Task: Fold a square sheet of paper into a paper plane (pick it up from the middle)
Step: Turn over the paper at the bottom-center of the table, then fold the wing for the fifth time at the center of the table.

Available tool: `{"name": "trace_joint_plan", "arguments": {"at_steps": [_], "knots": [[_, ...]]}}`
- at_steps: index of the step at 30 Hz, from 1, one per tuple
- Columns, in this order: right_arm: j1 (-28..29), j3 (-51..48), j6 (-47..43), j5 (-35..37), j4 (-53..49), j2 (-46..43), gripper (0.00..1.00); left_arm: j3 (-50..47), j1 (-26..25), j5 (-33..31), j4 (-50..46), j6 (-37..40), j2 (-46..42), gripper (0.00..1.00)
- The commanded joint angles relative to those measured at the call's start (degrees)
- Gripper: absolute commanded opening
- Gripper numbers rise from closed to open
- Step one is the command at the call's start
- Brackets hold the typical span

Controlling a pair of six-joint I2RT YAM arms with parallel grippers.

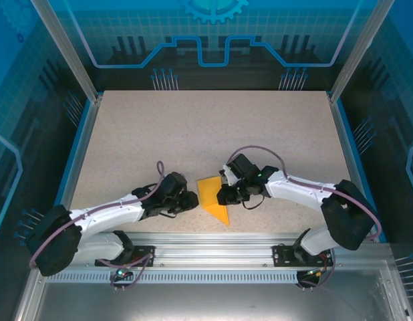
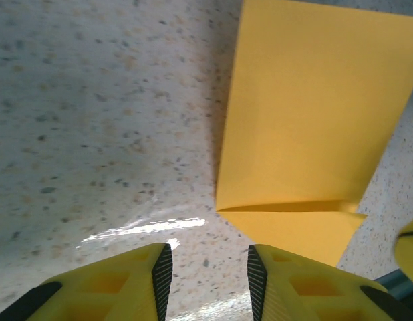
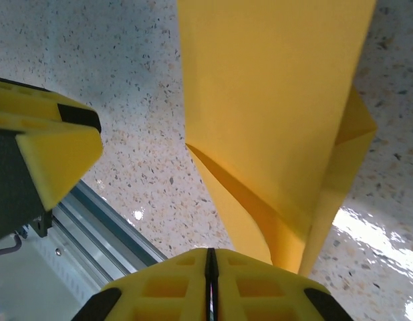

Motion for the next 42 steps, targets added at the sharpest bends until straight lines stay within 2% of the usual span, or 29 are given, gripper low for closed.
{"name": "trace_joint_plan", "arguments": {"at_steps": [1,6,17,22,31,42], "knots": [[-0.4,-0.9,-0.9,-3.4,2.9,2.7,0.10,2.1,-1.4,0.7,1.8,-0.1,1.9,0.38],[-1.7,-1.6,-1.4,-2.4,3.1,5.0,0.10,1.9,-2.1,0.1,1.8,-0.8,2.9,0.38],[-7.2,-6.6,-2.9,-5.7,7.6,7.2,0.10,2.9,-3.1,1.0,2.8,-0.3,5.0,0.39],[-8.9,-8.0,-2.6,-7.0,10.0,9.4,0.10,4.2,-4.1,1.5,3.2,-0.6,7.0,0.43],[-10.7,-10.5,-2.9,-7.1,11.4,9.5,0.09,4.1,-5.1,2.5,7.5,-3.3,9.9,0.50],[-11.7,-11.7,-3.0,-7.8,12.6,9.1,0.10,4.8,-5.6,3.7,15.5,-6.5,16.1,0.48]]}}
